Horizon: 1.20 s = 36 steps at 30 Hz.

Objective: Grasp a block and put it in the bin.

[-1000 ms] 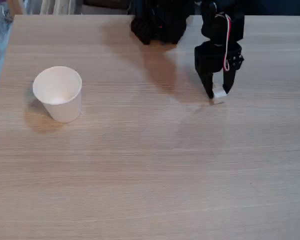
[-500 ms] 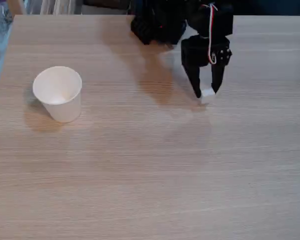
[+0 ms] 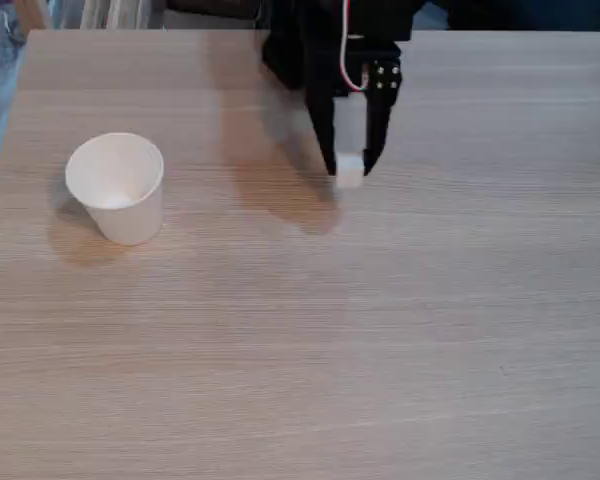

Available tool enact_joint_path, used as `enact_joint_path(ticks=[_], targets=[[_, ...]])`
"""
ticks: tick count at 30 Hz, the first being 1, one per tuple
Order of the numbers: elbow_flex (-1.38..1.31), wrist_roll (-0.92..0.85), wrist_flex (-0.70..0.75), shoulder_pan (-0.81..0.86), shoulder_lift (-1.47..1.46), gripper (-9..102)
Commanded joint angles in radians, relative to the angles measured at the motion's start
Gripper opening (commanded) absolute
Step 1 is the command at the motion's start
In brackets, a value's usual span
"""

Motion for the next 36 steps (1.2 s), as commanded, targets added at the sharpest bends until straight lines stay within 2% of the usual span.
enact_joint_path(ticks=[1,14,36], targets=[[-0.048,-0.017,0.015,0.077,0.032,0],[-0.146,-0.075,0.009,0.325,0.048,0],[-0.285,-0.129,-0.160,0.666,-0.153,0]])
